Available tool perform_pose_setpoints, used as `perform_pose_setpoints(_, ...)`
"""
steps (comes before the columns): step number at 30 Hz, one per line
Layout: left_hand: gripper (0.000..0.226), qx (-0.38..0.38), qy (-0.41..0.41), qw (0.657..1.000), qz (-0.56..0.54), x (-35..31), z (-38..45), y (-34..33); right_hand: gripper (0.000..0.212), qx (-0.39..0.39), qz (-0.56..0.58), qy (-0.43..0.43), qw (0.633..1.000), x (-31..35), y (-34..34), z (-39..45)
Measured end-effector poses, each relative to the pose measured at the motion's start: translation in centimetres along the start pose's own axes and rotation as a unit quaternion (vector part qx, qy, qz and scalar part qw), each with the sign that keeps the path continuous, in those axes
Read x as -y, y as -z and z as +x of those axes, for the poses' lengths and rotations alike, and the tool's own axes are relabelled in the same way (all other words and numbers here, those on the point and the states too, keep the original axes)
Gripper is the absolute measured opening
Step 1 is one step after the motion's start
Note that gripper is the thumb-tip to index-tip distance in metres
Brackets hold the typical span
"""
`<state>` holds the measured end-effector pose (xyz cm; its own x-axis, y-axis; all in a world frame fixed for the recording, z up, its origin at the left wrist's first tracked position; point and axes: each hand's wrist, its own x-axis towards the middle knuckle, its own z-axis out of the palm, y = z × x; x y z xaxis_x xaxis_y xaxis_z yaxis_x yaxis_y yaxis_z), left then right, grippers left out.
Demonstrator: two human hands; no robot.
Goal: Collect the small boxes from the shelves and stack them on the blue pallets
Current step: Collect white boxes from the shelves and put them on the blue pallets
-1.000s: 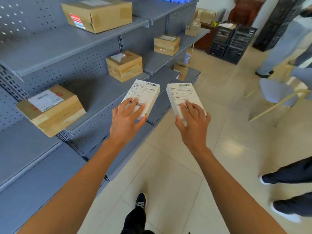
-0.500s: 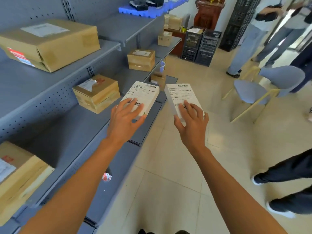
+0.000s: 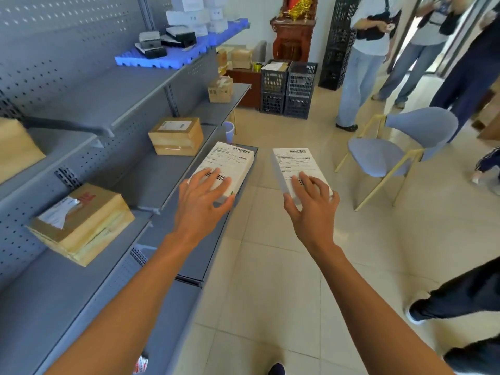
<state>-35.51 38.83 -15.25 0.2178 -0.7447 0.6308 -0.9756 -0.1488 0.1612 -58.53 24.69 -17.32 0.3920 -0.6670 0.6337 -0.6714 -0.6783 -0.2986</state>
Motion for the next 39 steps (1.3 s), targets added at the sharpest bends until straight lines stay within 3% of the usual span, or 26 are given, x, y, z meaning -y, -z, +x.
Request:
perform_pose_setpoints(12, 0.047, -0.030, -0.006, 0.999, -0.011, -0.3, 14.6, -9.7, 0.045, 0.011, -0.009, 0.012, 1.000, -8.2, -5.0, 14.6)
perform_pose_setpoints(27, 0.044, -0.060, 0.010, 0.998, -0.016, 14.6, 33.9, -22.4, 0.041, 0.017, -0.024, 0.017, 0.999, -8.8, -21.4, 35.0)
perform_pose_setpoints(39, 0.042, -0.040, -0.022, 0.999, -0.024, 18.4, 47.6, -32.4, 0.040, 0.000, -0.016, 0.012, 1.000, -14.2, -30.5, 48.1)
